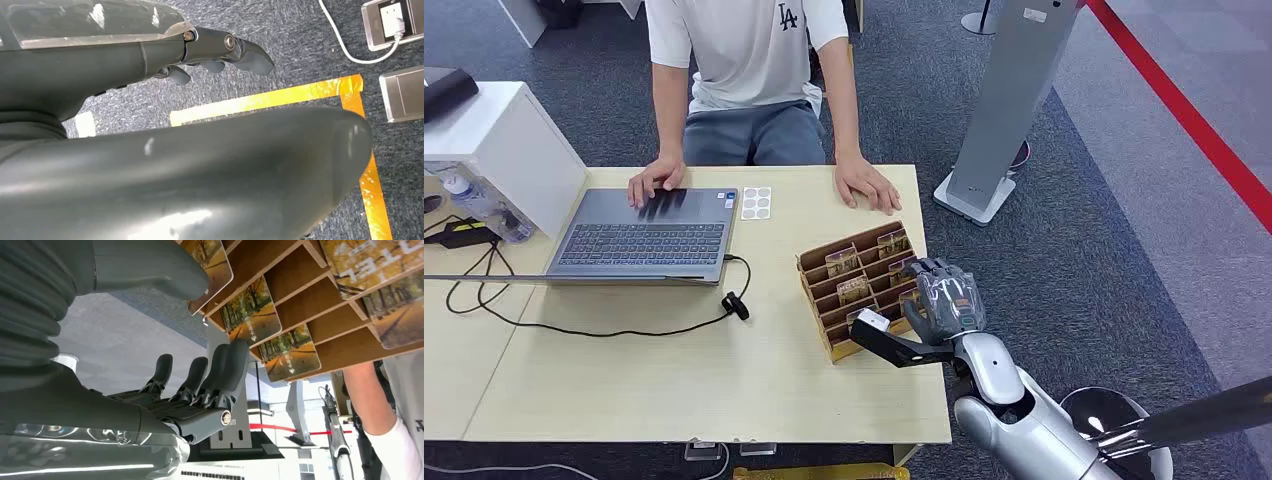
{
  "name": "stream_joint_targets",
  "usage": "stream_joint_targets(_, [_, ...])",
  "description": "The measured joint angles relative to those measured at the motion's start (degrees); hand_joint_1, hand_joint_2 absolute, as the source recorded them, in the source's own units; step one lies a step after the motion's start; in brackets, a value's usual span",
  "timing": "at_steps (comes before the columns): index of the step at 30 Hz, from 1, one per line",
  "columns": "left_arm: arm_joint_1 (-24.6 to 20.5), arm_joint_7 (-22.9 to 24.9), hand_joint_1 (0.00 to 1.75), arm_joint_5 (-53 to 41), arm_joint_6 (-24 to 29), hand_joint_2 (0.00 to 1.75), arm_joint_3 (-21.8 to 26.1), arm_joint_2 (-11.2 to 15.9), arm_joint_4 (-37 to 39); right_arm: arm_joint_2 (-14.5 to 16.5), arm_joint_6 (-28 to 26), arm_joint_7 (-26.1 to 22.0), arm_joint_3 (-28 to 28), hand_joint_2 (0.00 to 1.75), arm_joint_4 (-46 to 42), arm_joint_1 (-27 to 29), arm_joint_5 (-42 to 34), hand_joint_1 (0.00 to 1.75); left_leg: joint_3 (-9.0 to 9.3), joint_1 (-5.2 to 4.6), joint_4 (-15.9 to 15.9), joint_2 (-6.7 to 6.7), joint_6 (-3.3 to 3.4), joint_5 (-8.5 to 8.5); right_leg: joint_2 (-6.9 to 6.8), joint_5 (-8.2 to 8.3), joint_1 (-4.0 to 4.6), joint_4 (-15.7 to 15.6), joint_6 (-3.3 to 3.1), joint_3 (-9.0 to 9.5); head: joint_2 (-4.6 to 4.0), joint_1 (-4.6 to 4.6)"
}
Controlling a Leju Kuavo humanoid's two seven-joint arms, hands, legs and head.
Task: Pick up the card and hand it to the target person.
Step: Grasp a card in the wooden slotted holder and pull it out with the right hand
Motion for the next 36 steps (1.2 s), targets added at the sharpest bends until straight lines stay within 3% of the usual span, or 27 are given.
stream_joint_targets(13, [-0.13,0.00,0.00,0.67,0.02,0.00,-0.05,0.17,0.00,0.32,-1.15,-1.58,1.20,1.75,5.54,-2.03,-1.93,0.86,-0.01,0.00,0.00,0.00,0.00,0.00,0.00,0.00,0.00,0.00,0.00,-0.01,0.00,-0.01])
stream_joint_targets(20, [-0.11,-0.19,0.00,1.07,0.02,0.00,-0.05,0.20,0.00,0.87,-1.72,-2.30,1.85,1.75,8.05,-2.73,-2.79,1.23,-0.02,0.00,0.00,0.00,0.00,0.00,0.00,0.00,0.00,0.00,0.00,0.00,0.00,-0.01])
stream_joint_targets(36, [-0.05,-0.39,0.00,1.66,0.44,0.00,-0.05,0.22,0.00,1.82,-3.89,-2.98,3.15,1.75,11.71,-5.07,-5.11,1.71,0.06,0.00,0.00,0.01,0.00,0.01,0.01,0.03,0.00,0.00,0.03,0.05,0.00,-0.04])
